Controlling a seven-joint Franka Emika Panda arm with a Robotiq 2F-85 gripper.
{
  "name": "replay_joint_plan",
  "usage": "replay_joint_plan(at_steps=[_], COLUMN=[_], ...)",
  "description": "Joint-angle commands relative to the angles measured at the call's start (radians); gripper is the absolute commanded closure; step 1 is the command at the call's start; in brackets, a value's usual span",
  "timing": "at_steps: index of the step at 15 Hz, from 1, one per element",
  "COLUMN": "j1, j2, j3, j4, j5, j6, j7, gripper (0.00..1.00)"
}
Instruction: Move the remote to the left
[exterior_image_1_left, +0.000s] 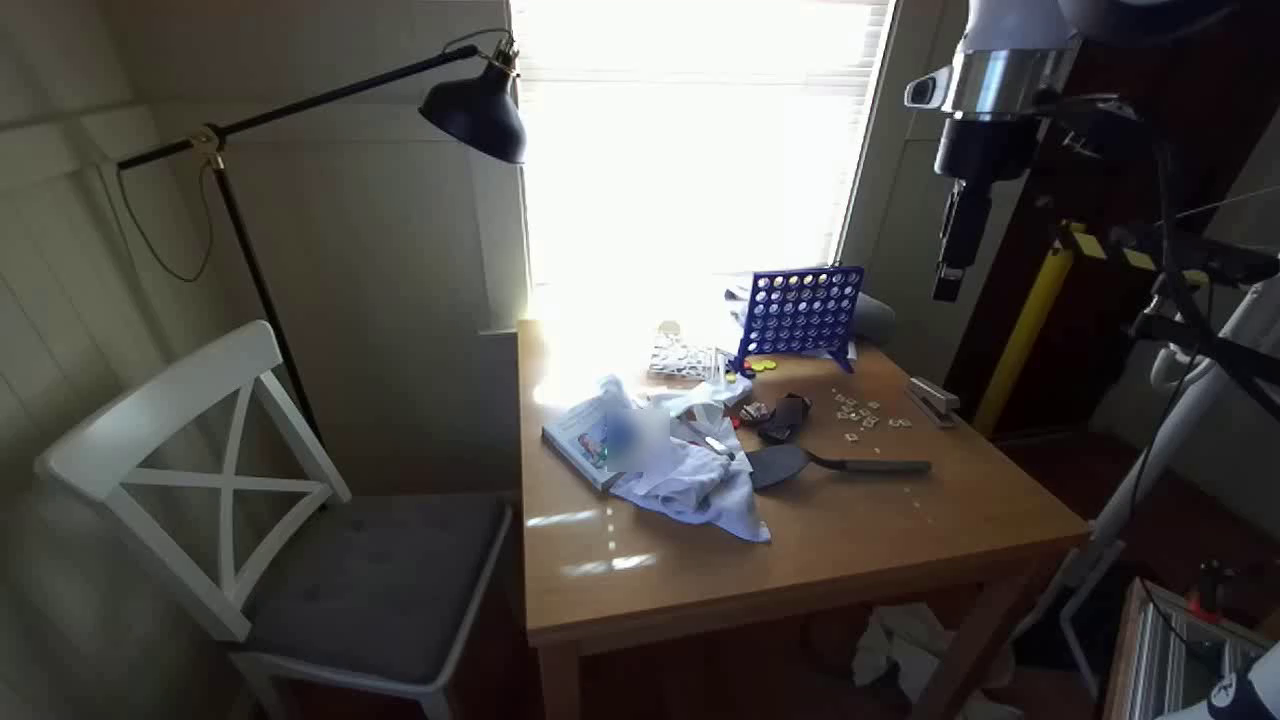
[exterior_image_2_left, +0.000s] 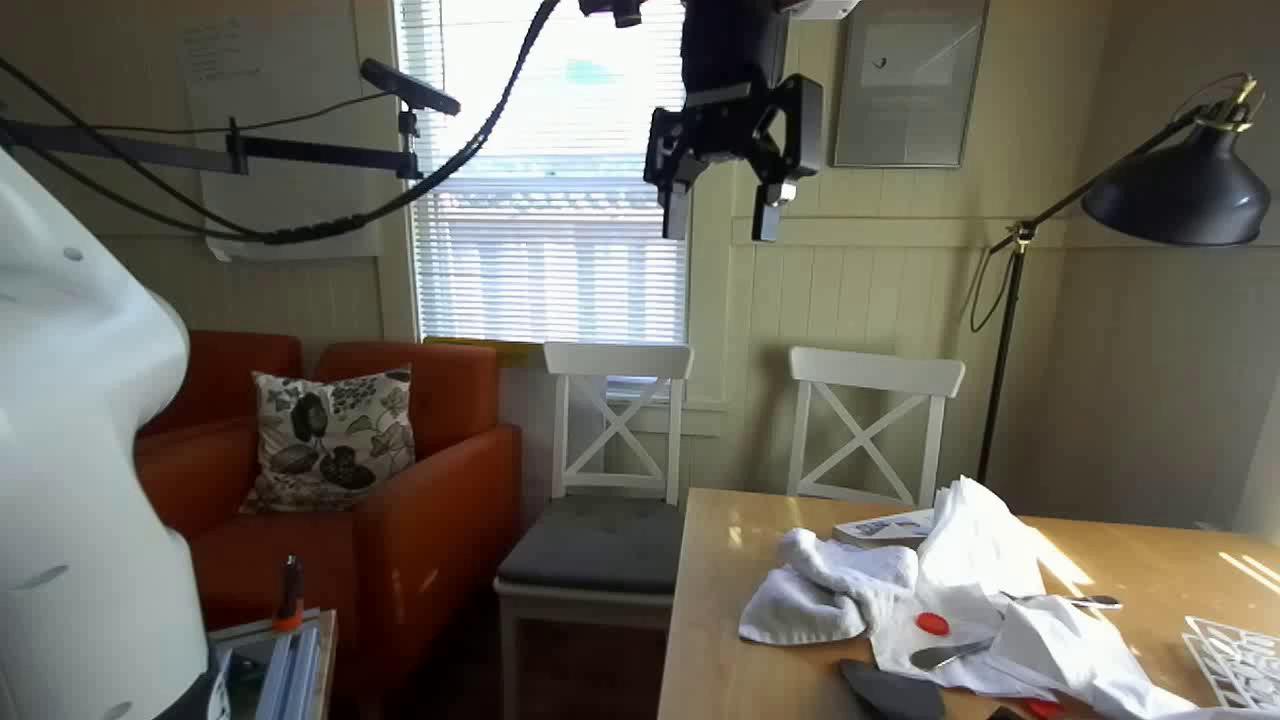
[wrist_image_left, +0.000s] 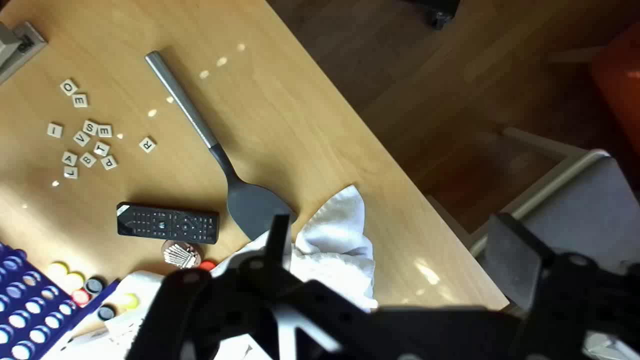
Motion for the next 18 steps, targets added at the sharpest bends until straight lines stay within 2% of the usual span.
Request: replay_joint_plan(at_steps=[1,8,13,18], j1=[0.004,0.004,-0.008,-0.009], j2=[0.001,0.001,0.049,0.066], j3=[-0.003,-0.003,-0.022,-0.022], j4=[0.002,0.002,-0.015,-0.014], j5=[-0.001,-0.001,-0.005,0.001], j6=[-0.002,-0.002,0.108,0.105], j7=[0.002,0.002,0.002,0.004], gripper=[0.00,0.00,0.00,0.00])
